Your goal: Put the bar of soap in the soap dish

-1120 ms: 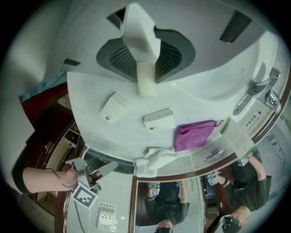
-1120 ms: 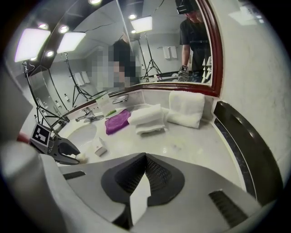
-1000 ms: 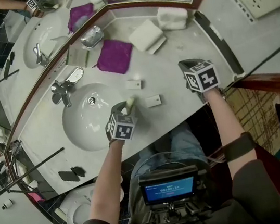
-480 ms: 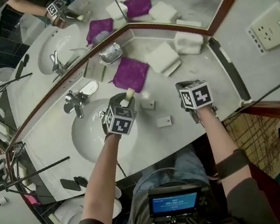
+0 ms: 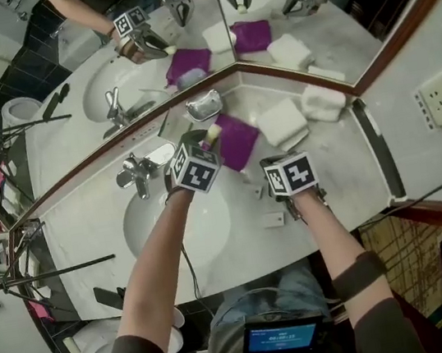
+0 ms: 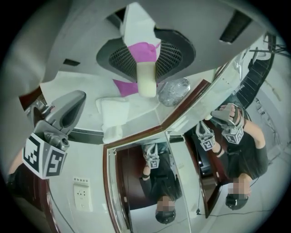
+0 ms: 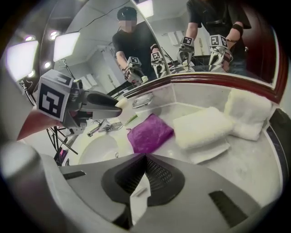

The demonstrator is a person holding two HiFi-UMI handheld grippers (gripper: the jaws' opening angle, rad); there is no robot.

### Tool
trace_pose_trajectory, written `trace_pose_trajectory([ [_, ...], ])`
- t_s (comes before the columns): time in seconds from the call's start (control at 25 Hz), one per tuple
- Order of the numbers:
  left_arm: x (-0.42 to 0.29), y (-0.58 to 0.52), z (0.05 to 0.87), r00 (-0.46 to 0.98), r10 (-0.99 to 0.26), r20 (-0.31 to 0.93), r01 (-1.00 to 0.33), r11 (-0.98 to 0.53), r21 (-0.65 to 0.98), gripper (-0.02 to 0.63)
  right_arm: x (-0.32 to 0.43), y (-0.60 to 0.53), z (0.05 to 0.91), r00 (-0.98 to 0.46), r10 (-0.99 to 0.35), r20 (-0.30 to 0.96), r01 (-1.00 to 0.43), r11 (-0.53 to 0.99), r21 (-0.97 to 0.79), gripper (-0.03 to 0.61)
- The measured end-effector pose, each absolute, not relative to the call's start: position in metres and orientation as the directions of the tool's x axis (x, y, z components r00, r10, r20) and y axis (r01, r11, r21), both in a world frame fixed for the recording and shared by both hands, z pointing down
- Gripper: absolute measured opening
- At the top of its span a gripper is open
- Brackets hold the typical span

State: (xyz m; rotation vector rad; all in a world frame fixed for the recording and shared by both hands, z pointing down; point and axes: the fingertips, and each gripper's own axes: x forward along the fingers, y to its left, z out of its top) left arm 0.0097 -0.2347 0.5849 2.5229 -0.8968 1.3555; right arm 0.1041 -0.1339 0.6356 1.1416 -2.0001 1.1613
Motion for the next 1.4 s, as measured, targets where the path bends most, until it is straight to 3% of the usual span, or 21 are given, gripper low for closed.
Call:
trace_pose_trajectory([
  [0.32, 0.000, -0.295, 0.592, 0.377, -0.445, 0.812, -0.584, -0.795, -0.165, 0.124, 0.063, -0.153, 0.626, -0.533, -0.364, 0.764, -0.840, 0.340, -0.424, 0.018],
  [1.04, -0.006, -0.341, 0.616, 0.298, -0.457, 0.838, -0.646, -0.743, -0.175, 0.124, 0.052, -0.162, 0.625, -0.574, -0.360, 0.735, -0.811, 0.372, -0.451, 0.018],
  [1.16, -0.001, -0.344, 0.618, 0.322, -0.466, 0.824, -0.666, -0.730, -0.153, 0.140, 0.054, -0.161, 0.625, -0.575, -0.359, 0.735, -0.810, 0.373, -0.452, 0.018],
  [1.24, 0.004, -0.342, 0.620, 0.351, -0.457, 0.817, -0.669, -0.733, -0.123, 0.198, 0.055, -0.160, 0.624, -0.574, -0.359, 0.736, -0.811, 0.371, -0.452, 0.018],
  [1.4, 0.000, -0.342, 0.612, 0.335, -0.485, 0.808, -0.669, -0.726, -0.159, 0.198, 0.059, -0.161, 0.624, -0.572, -0.363, 0.735, -0.813, 0.368, -0.451, 0.018],
])
